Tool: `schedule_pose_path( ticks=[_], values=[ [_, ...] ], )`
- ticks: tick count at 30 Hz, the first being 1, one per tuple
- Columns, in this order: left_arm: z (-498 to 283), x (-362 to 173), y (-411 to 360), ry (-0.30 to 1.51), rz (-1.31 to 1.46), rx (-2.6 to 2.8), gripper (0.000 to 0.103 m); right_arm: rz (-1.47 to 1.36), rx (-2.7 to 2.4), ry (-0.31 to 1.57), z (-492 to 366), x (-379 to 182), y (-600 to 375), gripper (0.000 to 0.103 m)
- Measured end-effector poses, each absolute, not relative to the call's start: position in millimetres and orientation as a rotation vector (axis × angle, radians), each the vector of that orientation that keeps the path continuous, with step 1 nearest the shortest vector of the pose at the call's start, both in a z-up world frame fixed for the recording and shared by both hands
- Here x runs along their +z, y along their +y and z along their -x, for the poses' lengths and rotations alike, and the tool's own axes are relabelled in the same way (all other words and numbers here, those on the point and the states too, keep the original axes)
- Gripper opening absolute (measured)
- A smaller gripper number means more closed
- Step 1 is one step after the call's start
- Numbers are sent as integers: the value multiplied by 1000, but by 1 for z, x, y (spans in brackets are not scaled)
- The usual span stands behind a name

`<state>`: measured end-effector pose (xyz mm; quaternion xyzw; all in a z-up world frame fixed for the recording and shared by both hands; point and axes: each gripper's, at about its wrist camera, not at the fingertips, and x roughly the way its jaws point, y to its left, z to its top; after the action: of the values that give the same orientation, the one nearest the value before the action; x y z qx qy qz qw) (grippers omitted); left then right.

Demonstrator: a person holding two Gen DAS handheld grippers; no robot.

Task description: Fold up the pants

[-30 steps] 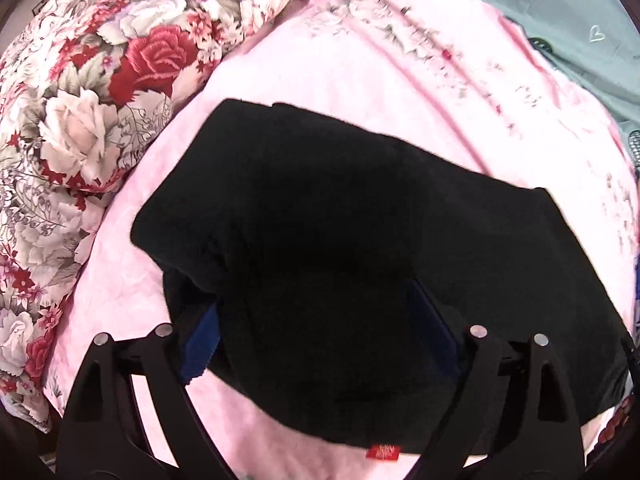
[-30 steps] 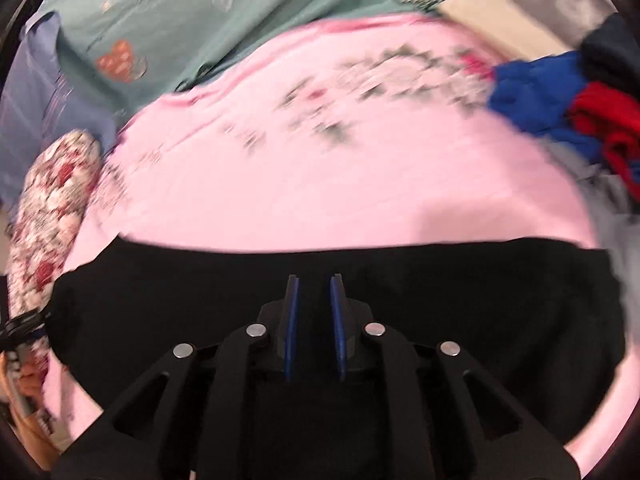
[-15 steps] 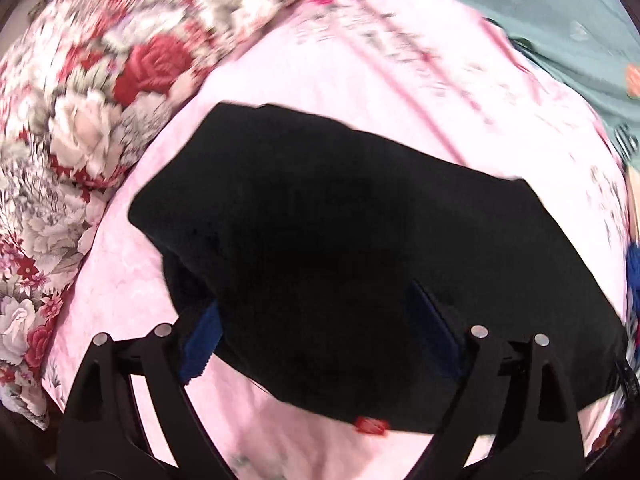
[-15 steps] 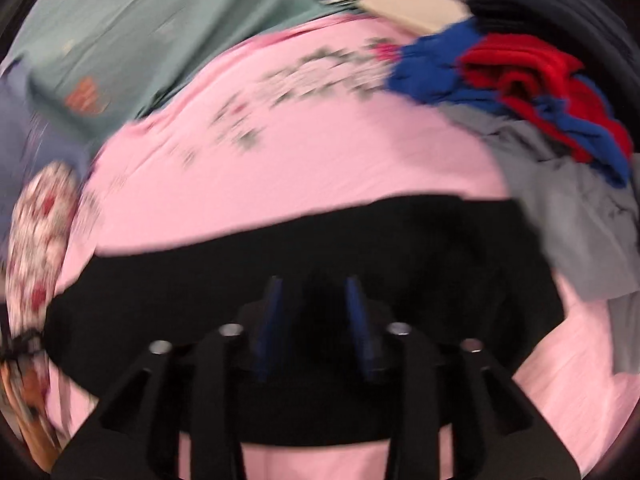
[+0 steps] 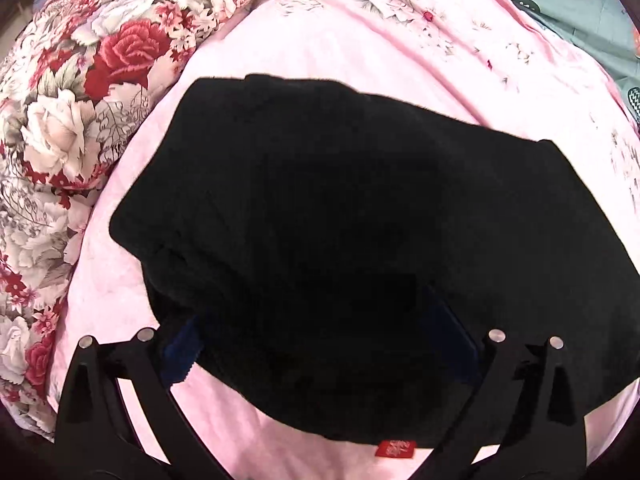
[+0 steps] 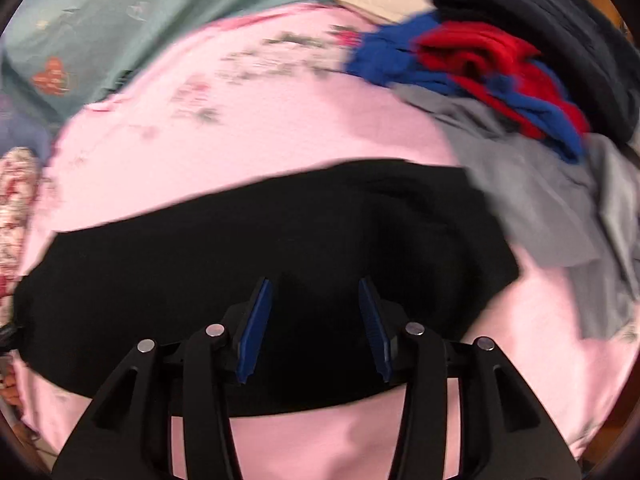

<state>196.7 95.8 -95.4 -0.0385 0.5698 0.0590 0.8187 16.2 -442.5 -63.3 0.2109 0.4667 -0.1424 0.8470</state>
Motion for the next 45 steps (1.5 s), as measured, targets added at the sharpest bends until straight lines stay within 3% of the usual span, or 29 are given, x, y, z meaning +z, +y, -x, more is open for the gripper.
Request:
schedule_pose_path(
  ticks=[1, 3, 5, 9, 15, 22, 29, 31, 33, 36, 40, 45],
  values=[
    [-198, -91, 93, 1207, 83, 117, 100, -463, -249, 951, -24, -56, -432, 47],
    [-202, -79, 84, 1175, 91, 83, 100, -493, -178, 903, -39, -46, -413, 64],
    [-208, -68, 69, 1146, 84, 34, 100, -524, -78, 868, -64, -38, -388, 69],
    [-229, -72, 52, 1152, 71, 9, 100, -499, 128, 915, -126, -39, -327, 69],
    [-240, -104, 89, 1236, 95, 127, 100, -410, 158, 1077, -160, -80, -292, 68],
    [-222, -79, 91, 1206, 149, 74, 100, -414, 155, 1013, -160, -60, -316, 68],
    [-204, -56, 80, 1143, 155, 3, 100, -242, 317, 1000, -230, -46, -229, 68],
    [-211, -63, 75, 1154, 143, 8, 100, -220, 360, 1027, -251, -55, -206, 65],
    [-223, -70, 70, 1175, 148, 14, 100, -199, 408, 1064, -267, -67, -184, 52],
    [-225, -76, 67, 1184, 139, 5, 100, -169, 450, 1111, -279, -82, -159, 42],
    [-229, -93, 59, 1207, 76, 29, 100, -70, 471, 1102, -278, -85, -138, 41],
    [-218, -105, 65, 1223, 34, 54, 101, 50, 303, 1039, -293, -84, -140, 31]
  ],
)
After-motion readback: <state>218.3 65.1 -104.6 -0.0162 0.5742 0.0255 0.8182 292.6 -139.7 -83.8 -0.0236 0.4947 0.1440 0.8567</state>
